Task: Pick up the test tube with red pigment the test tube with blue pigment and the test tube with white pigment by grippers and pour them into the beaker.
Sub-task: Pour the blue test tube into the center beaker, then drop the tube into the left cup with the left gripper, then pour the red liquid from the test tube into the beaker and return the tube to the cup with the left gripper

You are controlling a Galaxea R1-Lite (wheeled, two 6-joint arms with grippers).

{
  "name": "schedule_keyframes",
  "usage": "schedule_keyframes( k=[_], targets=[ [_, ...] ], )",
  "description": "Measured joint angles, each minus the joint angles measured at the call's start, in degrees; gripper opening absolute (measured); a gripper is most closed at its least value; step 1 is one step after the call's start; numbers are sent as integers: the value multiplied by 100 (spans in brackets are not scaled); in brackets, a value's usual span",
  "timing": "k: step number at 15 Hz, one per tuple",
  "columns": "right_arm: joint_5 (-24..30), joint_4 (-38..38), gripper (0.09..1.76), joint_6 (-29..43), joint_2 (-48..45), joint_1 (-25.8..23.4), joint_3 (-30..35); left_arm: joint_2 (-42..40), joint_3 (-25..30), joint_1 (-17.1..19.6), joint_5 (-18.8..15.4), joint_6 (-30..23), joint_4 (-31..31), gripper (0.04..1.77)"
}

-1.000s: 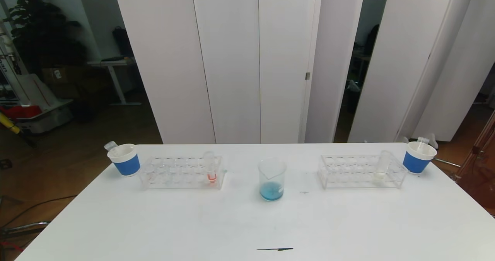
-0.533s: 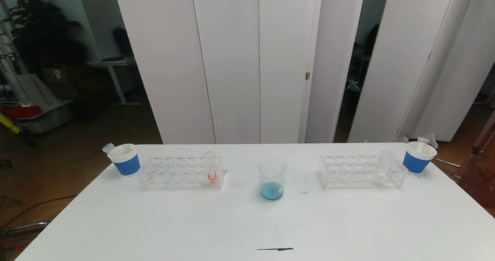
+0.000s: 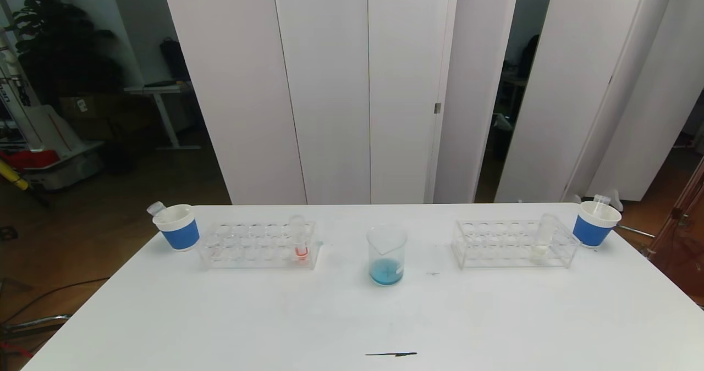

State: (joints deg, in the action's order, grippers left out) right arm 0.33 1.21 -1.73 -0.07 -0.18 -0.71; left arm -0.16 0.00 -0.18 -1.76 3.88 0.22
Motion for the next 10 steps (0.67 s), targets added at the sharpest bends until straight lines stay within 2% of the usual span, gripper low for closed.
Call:
schedule_keyframes(
  k=[5,10],
  targets=[
    [0,0,175,0,0,0,0,2,-232,0,-6,11,-66,175],
    [0,0,175,0,0,0,0,250,-1286,0,-15,39,473,175]
  ],
)
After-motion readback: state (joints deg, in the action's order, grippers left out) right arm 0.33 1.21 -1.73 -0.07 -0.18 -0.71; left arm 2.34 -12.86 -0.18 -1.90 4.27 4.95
